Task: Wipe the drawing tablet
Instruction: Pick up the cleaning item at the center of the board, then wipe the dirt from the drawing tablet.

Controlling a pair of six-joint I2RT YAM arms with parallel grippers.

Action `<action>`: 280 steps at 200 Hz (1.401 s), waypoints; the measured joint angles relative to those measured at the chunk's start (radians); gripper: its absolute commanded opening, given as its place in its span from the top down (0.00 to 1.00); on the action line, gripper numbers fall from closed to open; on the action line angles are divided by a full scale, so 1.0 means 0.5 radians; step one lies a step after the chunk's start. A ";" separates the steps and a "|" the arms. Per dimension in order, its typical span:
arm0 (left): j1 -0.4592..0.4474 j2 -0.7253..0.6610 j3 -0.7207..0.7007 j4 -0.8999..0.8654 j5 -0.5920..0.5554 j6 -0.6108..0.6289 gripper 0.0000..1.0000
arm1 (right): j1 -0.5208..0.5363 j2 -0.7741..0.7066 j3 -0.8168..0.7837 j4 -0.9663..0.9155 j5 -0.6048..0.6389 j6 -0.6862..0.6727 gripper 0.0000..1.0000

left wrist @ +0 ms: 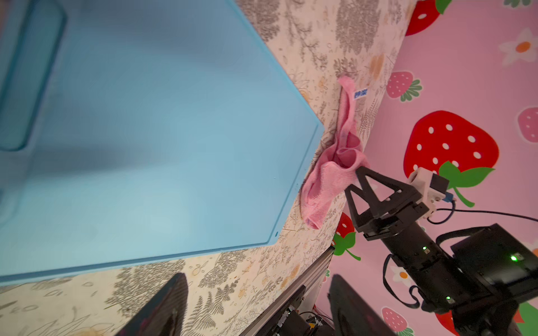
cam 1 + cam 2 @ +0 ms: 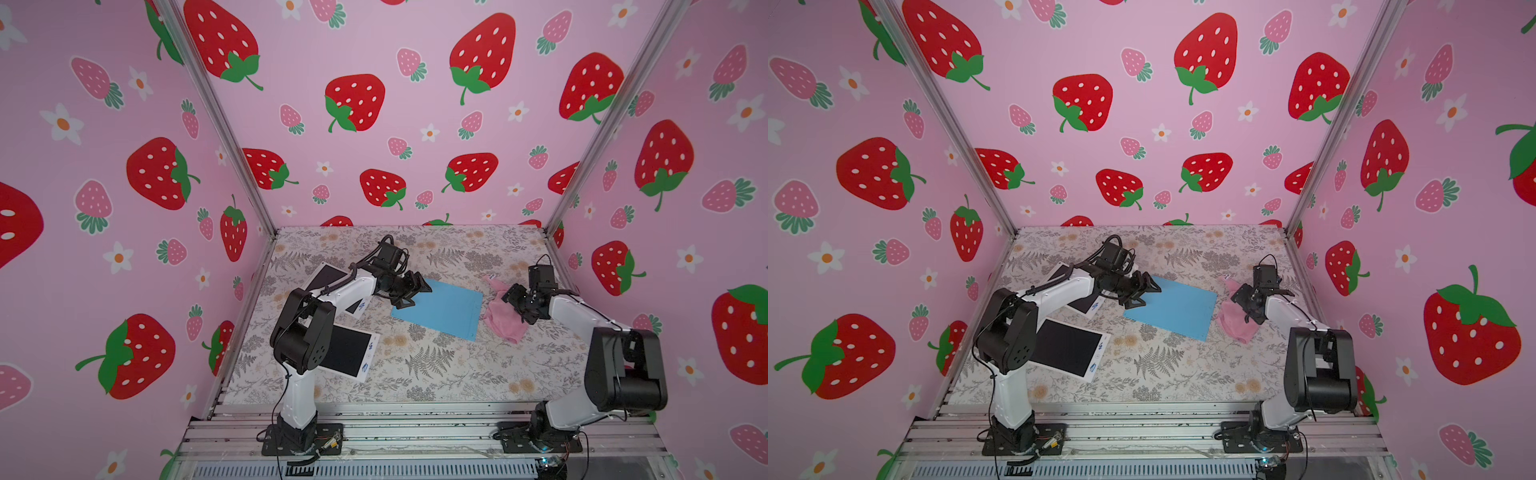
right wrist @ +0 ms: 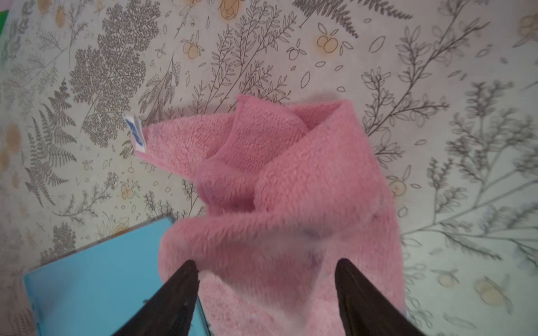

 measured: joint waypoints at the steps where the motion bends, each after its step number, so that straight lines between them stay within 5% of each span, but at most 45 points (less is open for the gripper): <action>1: 0.002 -0.001 -0.005 -0.003 0.001 0.002 0.24 | -0.003 0.007 0.004 0.002 0.000 0.001 0.35; 13: 0.037 -0.018 -0.060 -0.023 -0.001 0.015 0.24 | -0.045 0.127 0.092 -0.009 -0.064 -0.011 0.44; 41: 0.089 -0.057 -0.132 -0.056 -0.002 0.050 0.25 | -0.079 0.396 0.409 -0.073 -0.200 -0.058 0.87; 56: 0.105 -0.088 -0.159 -0.056 -0.001 0.058 0.25 | -0.079 0.452 0.496 -0.082 -0.230 -0.076 0.96; 113: 0.184 -0.143 -0.201 -0.061 -0.001 0.093 0.26 | 0.140 0.334 0.906 -0.280 -0.158 -0.331 1.00; 180: 0.317 -0.157 -0.246 -0.065 0.000 0.103 0.26 | 0.919 -0.387 0.617 -0.667 -0.037 -0.478 1.00; 209: 0.348 -0.172 -0.246 -0.064 0.001 0.104 0.27 | 1.003 -0.620 0.515 -0.724 -0.057 -0.469 1.00; 280: 0.349 -0.180 -0.251 -0.065 0.001 0.105 0.27 | 0.821 0.174 0.909 -0.279 -0.305 -0.499 1.00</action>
